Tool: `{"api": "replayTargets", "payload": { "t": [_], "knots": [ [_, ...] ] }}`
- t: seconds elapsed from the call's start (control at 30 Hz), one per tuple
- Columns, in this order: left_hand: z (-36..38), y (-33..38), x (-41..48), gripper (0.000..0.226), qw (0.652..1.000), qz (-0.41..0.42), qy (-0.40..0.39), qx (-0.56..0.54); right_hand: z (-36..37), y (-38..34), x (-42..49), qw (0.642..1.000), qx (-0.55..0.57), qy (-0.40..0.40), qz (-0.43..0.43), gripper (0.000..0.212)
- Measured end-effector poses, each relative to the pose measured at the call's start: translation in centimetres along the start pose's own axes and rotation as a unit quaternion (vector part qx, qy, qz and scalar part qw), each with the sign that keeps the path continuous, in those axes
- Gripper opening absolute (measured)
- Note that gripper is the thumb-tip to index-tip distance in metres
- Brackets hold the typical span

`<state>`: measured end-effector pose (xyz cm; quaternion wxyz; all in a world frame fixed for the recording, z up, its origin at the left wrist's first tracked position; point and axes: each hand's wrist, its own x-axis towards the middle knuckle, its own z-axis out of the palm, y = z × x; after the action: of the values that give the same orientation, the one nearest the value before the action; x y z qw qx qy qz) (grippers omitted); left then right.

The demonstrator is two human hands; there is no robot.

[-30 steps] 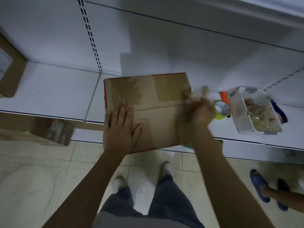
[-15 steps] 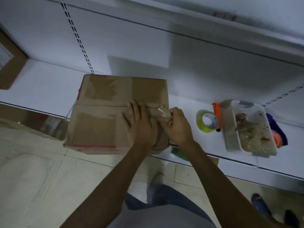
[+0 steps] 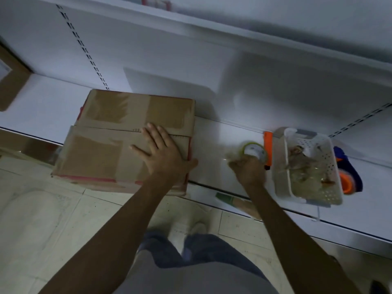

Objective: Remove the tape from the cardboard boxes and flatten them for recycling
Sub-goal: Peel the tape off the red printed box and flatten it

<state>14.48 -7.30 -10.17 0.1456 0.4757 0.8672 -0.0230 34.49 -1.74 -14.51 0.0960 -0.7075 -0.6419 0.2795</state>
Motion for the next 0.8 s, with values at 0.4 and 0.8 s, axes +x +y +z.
{"api": "replayTargets", "payload": {
  "t": [0.4, 0.8],
  "knots": [
    [1.9, -3.3, -2.6, 0.130, 0.999, 0.023, 0.034, -0.010, 5.3, -8.5, -0.7, 0.817, 0.499, -0.280, 0.072, 0.080],
    [-0.4, -3.6, 0.4, 0.126, 0.997, 0.060, 0.006, 0.038, 4.7, 1.5, -2.3, 0.868, 0.456, -0.068, 0.183, 0.027]
  ]
}}
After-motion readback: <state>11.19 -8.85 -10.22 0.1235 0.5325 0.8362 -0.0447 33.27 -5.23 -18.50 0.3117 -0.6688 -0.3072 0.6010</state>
